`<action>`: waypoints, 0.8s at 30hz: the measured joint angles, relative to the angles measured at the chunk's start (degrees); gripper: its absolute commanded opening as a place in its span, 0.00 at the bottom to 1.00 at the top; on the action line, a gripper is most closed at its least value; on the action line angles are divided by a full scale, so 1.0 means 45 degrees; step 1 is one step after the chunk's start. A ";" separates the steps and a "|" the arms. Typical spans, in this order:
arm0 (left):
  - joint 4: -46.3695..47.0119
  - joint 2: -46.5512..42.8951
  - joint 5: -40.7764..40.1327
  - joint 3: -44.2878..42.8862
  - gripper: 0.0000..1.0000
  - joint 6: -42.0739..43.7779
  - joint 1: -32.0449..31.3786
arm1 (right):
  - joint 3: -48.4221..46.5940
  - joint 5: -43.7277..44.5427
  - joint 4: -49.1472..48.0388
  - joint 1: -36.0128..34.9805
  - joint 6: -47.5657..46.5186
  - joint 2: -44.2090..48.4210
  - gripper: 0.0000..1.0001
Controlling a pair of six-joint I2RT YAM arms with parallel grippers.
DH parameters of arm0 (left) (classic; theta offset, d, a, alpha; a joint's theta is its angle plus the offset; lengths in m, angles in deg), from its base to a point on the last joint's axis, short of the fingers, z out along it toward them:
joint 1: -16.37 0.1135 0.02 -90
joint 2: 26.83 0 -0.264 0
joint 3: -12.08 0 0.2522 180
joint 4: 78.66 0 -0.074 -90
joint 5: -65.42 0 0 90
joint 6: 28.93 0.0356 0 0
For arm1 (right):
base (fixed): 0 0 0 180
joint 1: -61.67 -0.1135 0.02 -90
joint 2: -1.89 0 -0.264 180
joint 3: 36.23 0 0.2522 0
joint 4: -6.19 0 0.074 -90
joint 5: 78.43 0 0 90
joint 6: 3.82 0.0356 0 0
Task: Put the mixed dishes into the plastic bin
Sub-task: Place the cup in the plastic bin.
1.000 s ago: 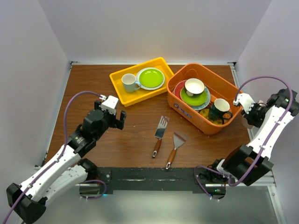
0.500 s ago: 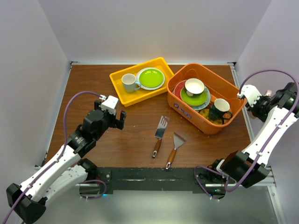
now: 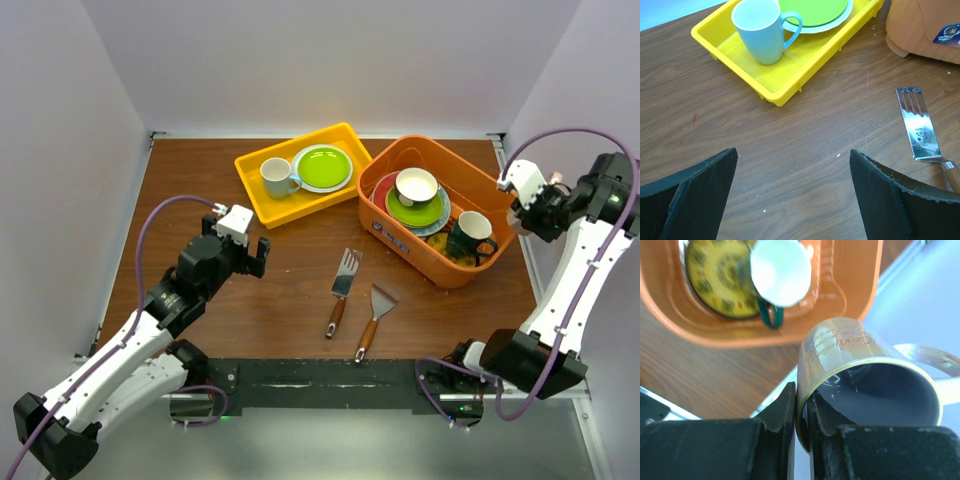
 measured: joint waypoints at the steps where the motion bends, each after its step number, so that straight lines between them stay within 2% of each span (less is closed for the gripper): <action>1: 0.0000 0.0000 0.0000 0.0000 1.00 0.0000 0.0000 | -0.0126 -0.0058 0.0029 -0.0253 0.0214 -0.0078 0.00; 10: 0.0000 0.0000 0.0000 0.0000 1.00 0.0000 0.0000 | -0.0835 -0.0350 0.0073 -0.2429 0.1807 -0.0665 0.00; 24: 0.0000 -0.0005 0.0000 0.0000 1.00 0.0000 0.0000 | -0.0899 -0.0325 0.0117 -0.4405 0.3201 -0.0889 0.00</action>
